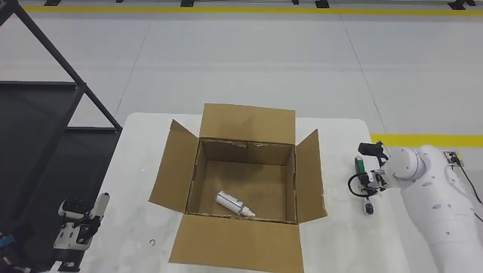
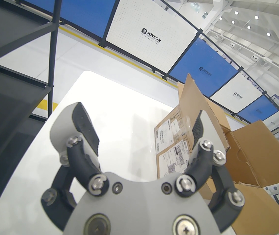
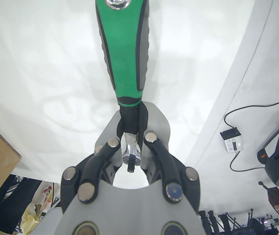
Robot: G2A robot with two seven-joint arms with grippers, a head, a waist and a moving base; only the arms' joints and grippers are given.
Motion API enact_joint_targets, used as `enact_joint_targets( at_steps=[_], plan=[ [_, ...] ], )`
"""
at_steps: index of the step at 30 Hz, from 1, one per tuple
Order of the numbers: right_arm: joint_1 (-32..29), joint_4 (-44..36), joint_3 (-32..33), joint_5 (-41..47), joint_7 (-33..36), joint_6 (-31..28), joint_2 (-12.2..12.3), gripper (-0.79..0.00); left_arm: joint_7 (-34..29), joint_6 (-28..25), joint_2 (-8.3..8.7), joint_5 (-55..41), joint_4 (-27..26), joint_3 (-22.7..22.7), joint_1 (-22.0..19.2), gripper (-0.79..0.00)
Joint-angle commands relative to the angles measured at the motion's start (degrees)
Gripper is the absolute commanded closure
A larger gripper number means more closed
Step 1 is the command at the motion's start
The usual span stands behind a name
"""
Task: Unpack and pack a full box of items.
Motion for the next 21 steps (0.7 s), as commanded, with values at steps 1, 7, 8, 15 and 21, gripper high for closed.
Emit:
enact_joint_targets(
  at_steps=[1, 7, 8, 15, 21],
  plan=[
    [-0.62, -2.67, 1.69, 1.51, -0.06, -0.84, 0.50, 0.000, 0.00, 0.00, 0.00, 0.00, 0.00, 0.00, 0.00, -0.785],
    [-8.56, -24.59, 10.18, 8.22, 2.63, -3.51, 2.73, 0.000, 0.00, 0.00, 0.00, 0.00, 0.00, 0.00, 0.00, -0.785],
    [-10.78, -29.88, 11.65, 9.64, 3.06, -4.41, 3.05, 0.000, 0.00, 0.00, 0.00, 0.00, 0.00, 0.00, 0.00, -0.785],
    [-25.04, -60.45, 18.52, 18.46, -0.11, -5.01, 3.97, 0.000, 0.00, 0.00, 0.00, 0.00, 0.00, 0.00, 0.00, -0.785],
    [-29.67, -76.13, 17.04, 19.33, -3.92, -3.16, 4.13, 0.000, 0.00, 0.00, 0.00, 0.00, 0.00, 0.00, 0.00, -0.785]
  ],
)
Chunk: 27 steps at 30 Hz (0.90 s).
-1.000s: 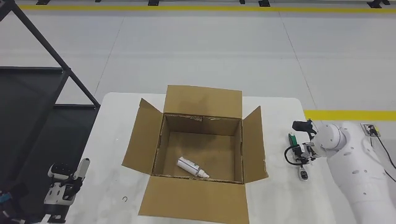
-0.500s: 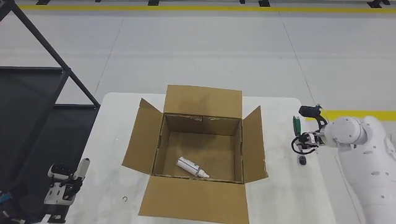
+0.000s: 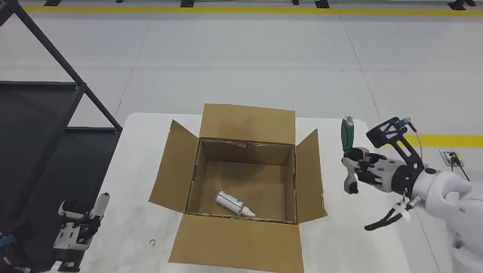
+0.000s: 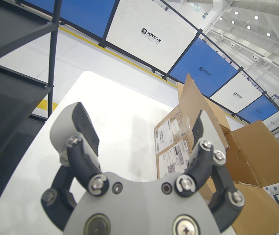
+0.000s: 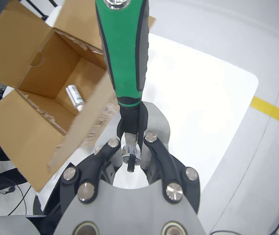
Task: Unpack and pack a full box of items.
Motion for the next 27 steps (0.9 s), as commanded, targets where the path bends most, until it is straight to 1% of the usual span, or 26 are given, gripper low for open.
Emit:
enact_joint_targets(
  at_steps=[1, 3, 16, 19, 22, 25, 27],
  plan=[
    [-0.30, -3.40, -1.59, -0.38, -0.45, 0.82, 0.03, 0.000, 0.00, 0.00, 0.00, 0.00, 0.00, 0.00, 0.00, -0.785],
    [0.02, -4.90, -3.12, -2.42, 0.01, 3.25, 0.11, 0.000, 0.00, 0.00, 0.00, 0.00, 0.00, 0.00, 0.00, -0.785],
    [0.02, -4.90, -3.12, -2.42, 0.01, 3.25, 0.11, 0.000, 0.00, 0.00, 0.00, 0.00, 0.00, 0.00, 0.00, -0.785],
    [-1.40, -3.85, -3.52, -3.48, -4.33, 4.19, 0.06, 0.000, 0.00, 0.00, 0.00, 0.00, 0.00, 0.00, 0.00, -0.785],
    [-0.52, -6.65, -3.94, -4.28, -9.25, 4.78, 0.00, 0.000, 0.00, 0.00, 0.00, 0.00, 0.00, 0.00, 0.00, -0.785],
    [1.76, -9.56, -5.45, -5.10, -10.76, 3.43, 0.10, 0.000, 0.00, 0.00, 0.00, 0.00, 0.00, 0.00, 0.00, -0.785],
    [5.05, -9.48, -8.06, -4.83, -9.71, 1.85, 0.16, 0.000, 0.00, 0.00, 0.00, 0.00, 0.00, 0.00, 0.00, -0.785]
  ],
)
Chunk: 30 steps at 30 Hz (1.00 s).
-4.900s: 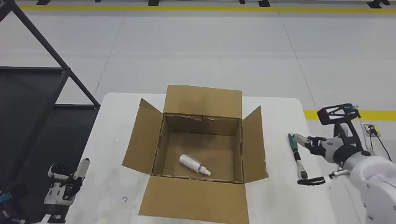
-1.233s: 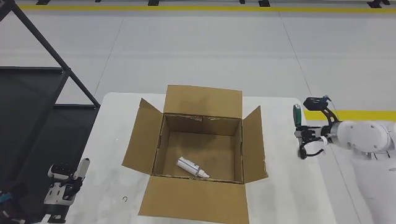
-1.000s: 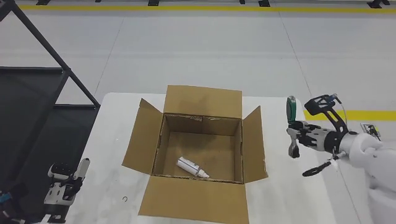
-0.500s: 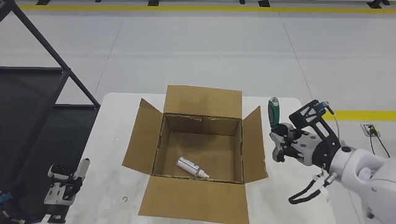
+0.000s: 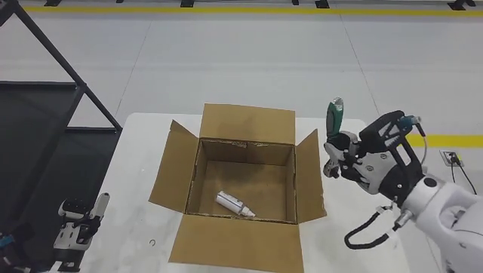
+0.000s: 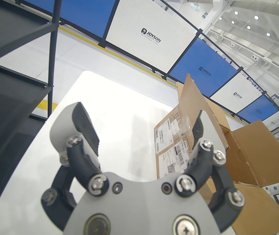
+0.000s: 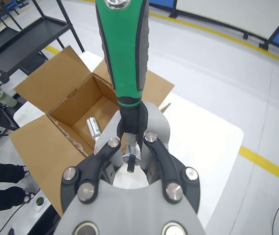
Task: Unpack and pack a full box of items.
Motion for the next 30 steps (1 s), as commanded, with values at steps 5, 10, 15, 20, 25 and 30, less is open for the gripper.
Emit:
enact_joint_targets(
  at_steps=[5, 10, 15, 20, 25, 30],
  plan=[
    [15.98, 11.06, -14.41, 2.43, 6.54, -2.29, -0.75, 0.000, 0.00, 0.00, 0.00, 0.00, 0.00, 0.00, 0.00, -0.785],
    [30.67, 27.17, -29.64, 5.26, 13.68, -2.09, -3.18, 0.000, 0.00, 0.00, 0.00, 0.00, 0.00, 0.00, 0.00, -0.785],
    [38.43, 37.73, -39.17, 8.16, 17.45, -2.79, -5.59, 0.000, 0.00, 0.00, 0.00, 0.00, 0.00, 0.00, 0.00, -0.785],
    [41.44, 44.19, -47.10, 7.72, 17.79, -2.12, -7.90, 0.000, 0.00, 0.00, 0.00, 0.00, 0.00, 0.00, 0.00, -0.785],
    [43.46, 48.87, -55.04, 4.18, 15.43, -2.40, -10.75, 0.000, 0.00, 0.00, 0.00, 0.00, 0.00, 0.00, 0.00, -0.785],
    [45.32, 52.93, -60.71, 2.53, 14.56, -1.81, -13.70, 0.000, 0.00, 0.00, 0.00, 0.00, 0.00, 0.00, 0.00, -0.785]
  ],
)
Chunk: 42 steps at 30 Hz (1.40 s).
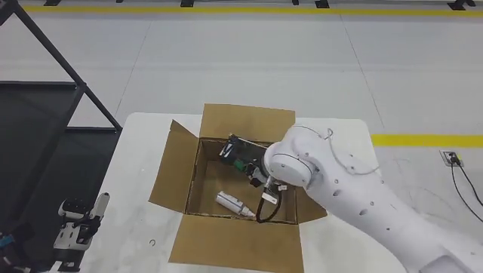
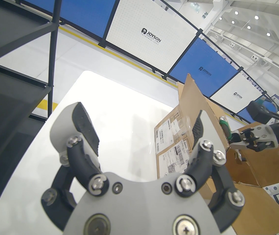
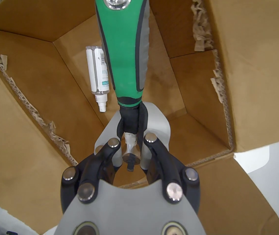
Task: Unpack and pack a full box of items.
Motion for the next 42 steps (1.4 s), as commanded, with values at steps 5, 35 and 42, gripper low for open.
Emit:
enact_joint_targets(
  at_steps=[5, 35, 42],
  plan=[
    [0.23, 0.40, -0.41, -0.16, 0.00, 0.42, -0.26, 0.000, 0.00, 0.00, 0.00, 0.00, 0.00, 0.00, 0.00, -0.785],
    [3.84, 35.40, -15.54, -5.60, -6.05, -3.86, -19.32, 0.000, 0.00, 0.00, 0.00, 0.00, 0.00, 0.00, 0.00, -0.785],
    [4.05, 45.76, -14.96, -3.90, -7.64, -3.69, -23.49, 0.000, 0.00, 0.00, 0.00, 0.00, 0.00, 0.00, 0.00, -0.785]
  ],
)
